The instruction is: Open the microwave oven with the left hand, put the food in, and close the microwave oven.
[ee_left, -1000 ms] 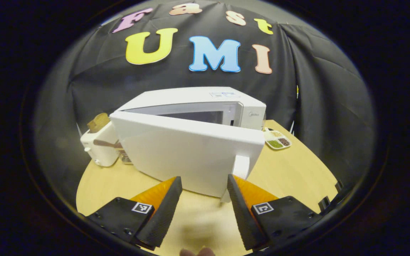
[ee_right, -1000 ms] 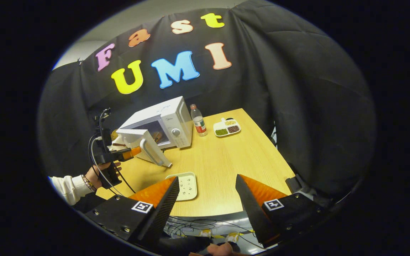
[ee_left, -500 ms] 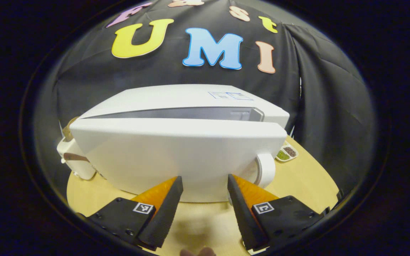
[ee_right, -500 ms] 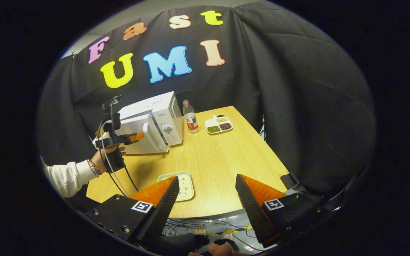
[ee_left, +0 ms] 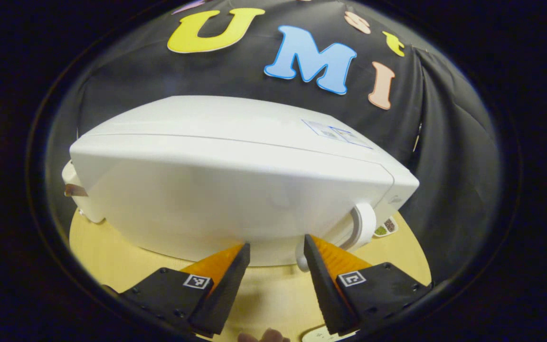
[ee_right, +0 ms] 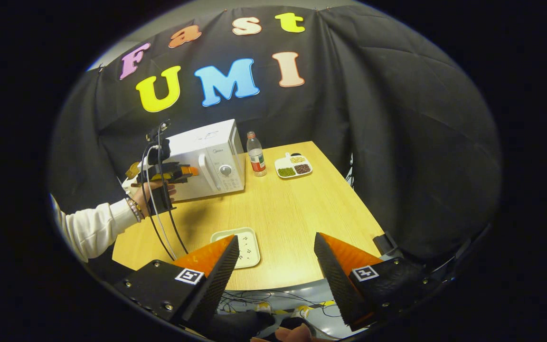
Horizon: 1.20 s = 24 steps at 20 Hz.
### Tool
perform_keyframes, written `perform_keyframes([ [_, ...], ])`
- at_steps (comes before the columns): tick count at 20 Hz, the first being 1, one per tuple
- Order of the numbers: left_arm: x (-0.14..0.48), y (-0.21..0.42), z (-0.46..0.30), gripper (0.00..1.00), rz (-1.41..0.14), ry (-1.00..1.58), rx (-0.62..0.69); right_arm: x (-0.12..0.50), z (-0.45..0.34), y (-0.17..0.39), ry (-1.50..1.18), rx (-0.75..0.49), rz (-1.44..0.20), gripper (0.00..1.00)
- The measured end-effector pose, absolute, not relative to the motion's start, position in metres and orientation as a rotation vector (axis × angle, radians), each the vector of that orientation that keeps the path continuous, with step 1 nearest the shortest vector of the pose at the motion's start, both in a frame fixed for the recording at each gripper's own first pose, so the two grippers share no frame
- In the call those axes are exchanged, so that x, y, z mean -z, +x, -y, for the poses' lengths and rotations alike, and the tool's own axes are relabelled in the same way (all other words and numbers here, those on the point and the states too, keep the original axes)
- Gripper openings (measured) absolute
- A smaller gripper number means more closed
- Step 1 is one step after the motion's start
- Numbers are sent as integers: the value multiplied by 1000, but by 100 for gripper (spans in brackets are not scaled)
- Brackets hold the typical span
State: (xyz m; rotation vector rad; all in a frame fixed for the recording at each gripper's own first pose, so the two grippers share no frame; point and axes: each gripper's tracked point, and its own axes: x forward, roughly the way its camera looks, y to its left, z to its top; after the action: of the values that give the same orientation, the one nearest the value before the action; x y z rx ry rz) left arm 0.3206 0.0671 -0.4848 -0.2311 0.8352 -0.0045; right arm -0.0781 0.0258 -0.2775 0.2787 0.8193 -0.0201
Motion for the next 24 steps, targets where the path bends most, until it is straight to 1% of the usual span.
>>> perform_keyframes([
  [2,480,317,-65,83,-840,-212,-3,275,-33,-79,321,-7,-815,98],
  [4,460,306,-63,84,-785,-194,13,277,-35,-81,333,-28,-814,98],
  [5,449,291,-63,82,-778,-194,20,277,-33,-81,333,-38,-810,97],
  [6,441,270,-62,87,-783,-206,19,277,-31,-81,338,-59,-804,97],
  [8,418,227,-60,88,-781,-245,17,271,-23,-76,331,-90,-780,97],
  [9,401,204,-61,82,-767,-249,10,268,-18,-73,321,-110,-766,97],
  [10,379,181,-64,88,-744,-230,-3,261,-12,-68,306,-131,-743,97],
  [12,323,146,-70,88,-677,-171,-41,240,1,-59,265,-179,-682,97],
  [15,227,91,-55,87,-530,-115,-78,197,14,-45,236,-264,-558,97],
  [19,113,12,-41,87,-384,-51,-147,137,10,-30,245,-355,-396,97],
  [20,81,-2,-38,82,-328,-52,-158,119,8,-27,242,-368,-356,97],
  [22,32,-33,-33,81,-251,-50,-169,82,0,-26,242,-392,-281,97],
  [24,-10,-59,-26,80,-182,-19,-163,51,-2,-25,229,-378,-215,97],
])
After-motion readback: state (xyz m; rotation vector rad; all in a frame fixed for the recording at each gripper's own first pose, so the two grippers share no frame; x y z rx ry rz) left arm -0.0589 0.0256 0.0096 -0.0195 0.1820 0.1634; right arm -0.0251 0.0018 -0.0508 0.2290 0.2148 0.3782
